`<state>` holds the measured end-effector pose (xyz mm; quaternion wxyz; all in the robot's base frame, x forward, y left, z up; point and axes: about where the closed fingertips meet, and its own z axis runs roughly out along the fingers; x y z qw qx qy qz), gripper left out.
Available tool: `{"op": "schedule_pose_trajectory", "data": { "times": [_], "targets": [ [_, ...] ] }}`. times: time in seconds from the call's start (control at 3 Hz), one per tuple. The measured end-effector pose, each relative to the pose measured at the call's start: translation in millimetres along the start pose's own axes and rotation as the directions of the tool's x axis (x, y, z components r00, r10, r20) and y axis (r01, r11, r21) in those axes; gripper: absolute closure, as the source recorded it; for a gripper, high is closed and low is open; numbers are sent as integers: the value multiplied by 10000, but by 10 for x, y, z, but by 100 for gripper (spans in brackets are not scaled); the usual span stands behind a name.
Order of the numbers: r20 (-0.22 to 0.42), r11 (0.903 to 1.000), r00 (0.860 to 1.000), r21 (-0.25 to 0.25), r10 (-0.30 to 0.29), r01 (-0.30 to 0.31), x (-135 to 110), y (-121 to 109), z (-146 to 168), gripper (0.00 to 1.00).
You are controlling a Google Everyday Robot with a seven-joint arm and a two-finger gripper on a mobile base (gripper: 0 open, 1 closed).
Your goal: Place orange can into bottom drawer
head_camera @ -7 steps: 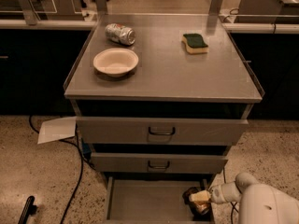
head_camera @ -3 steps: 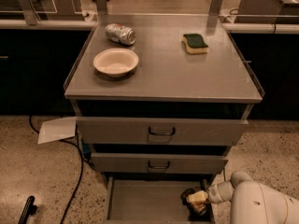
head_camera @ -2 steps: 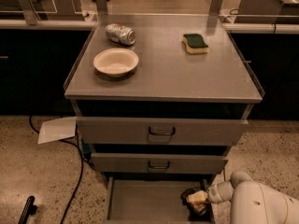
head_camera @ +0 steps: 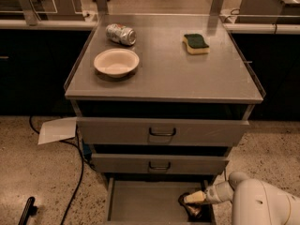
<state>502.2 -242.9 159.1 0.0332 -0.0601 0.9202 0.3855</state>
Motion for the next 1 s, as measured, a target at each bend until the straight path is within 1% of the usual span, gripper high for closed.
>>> {"op": "schedule_pose_trajectory", "data": {
  "times": [0.67,1.0],
  "targets": [
    [0,10000,10000,-1,-1,1,-28,165,72,0],
    [0,10000,10000,-1,-1,1,-28,165,72,0]
  ]
}}
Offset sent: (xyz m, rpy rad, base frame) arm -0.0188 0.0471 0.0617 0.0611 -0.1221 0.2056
